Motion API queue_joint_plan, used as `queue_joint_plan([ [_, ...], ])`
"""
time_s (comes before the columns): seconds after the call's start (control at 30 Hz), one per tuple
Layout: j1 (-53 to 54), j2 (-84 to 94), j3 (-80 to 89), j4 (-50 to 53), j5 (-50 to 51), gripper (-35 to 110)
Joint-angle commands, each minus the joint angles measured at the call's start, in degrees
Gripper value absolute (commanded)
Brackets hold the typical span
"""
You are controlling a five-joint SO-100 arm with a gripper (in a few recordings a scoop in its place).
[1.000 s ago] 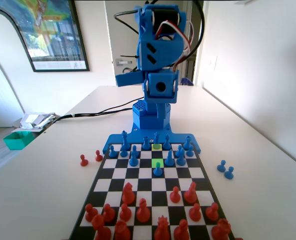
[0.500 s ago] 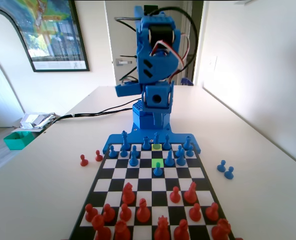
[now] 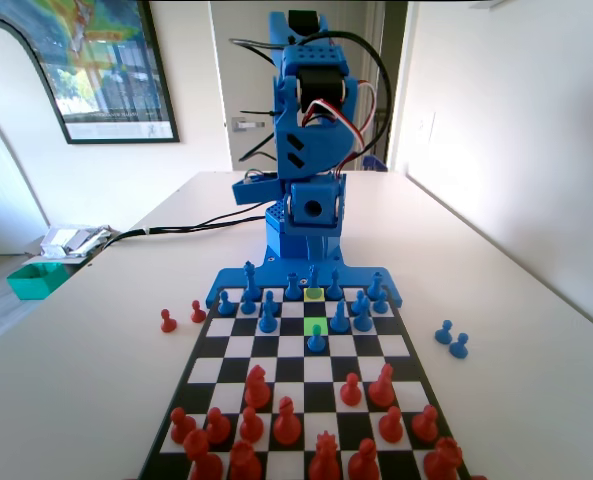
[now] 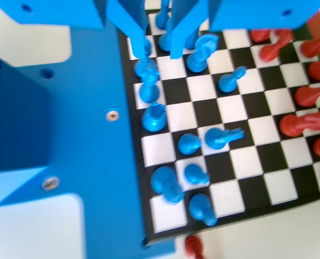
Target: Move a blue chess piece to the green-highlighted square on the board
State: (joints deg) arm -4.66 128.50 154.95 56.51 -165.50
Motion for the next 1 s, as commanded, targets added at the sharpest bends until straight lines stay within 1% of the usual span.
queue_joint_plan([
  [0.0, -0.97, 0.26, 0.7, -0.7, -0.7, 9],
  [0.3, -0.62, -2.2, 2.9, -5.27, -0.88, 9],
  [0.97, 0.18, -5.62, 5.71, -11.95, -2.29, 9],
])
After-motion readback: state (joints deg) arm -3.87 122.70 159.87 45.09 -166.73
